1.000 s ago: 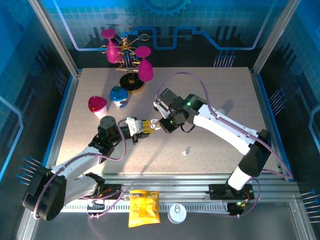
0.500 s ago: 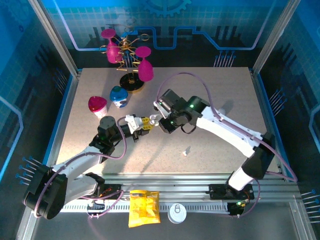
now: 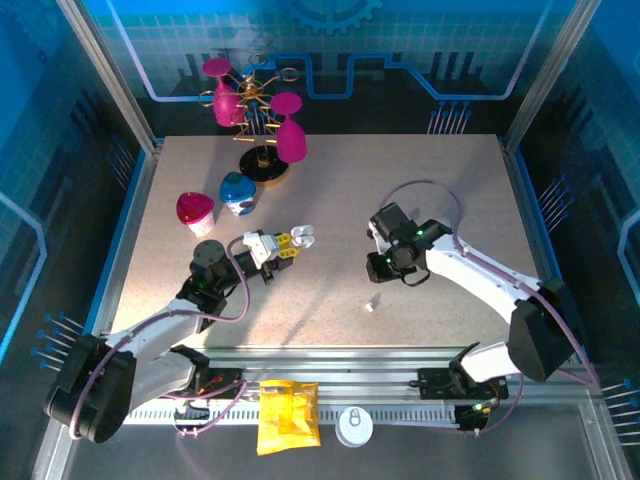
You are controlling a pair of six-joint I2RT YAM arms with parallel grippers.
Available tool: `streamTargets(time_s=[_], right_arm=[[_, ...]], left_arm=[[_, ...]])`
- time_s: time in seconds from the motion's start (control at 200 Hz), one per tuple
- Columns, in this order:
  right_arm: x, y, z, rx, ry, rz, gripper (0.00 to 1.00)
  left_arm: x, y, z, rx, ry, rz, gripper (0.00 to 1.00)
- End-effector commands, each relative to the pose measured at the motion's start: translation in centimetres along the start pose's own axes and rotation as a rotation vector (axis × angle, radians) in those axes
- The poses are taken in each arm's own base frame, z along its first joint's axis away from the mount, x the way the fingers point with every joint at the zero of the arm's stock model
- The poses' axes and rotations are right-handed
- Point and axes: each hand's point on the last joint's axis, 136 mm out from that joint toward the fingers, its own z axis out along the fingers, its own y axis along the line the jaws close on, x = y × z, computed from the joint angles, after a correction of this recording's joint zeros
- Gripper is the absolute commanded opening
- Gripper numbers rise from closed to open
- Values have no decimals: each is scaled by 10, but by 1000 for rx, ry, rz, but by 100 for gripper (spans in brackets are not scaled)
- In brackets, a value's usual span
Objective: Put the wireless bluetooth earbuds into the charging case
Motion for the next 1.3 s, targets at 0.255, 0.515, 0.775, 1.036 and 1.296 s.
streamTargets(time_s=[0.255,0.515,0.775,1.036,1.296], right_arm=[[4,-20,63,80,92,46,24],[-18,-16,42,77,-5,43,54],[-20,-25,43,82,-23,59,47],[-26,-30,53,72,-45,149,42],[-24,-38,65,-3,-40,317,38]], left_arm=[[-17,-15,-13,48,-22,15,3],[-20,-15,-13,53,-27,15,3],[-21,-17,-12,63,-31,-1,2],[-23,-18,-13,67,-39,-3,3],[-24,-18,-12,71,-38,-4,3]])
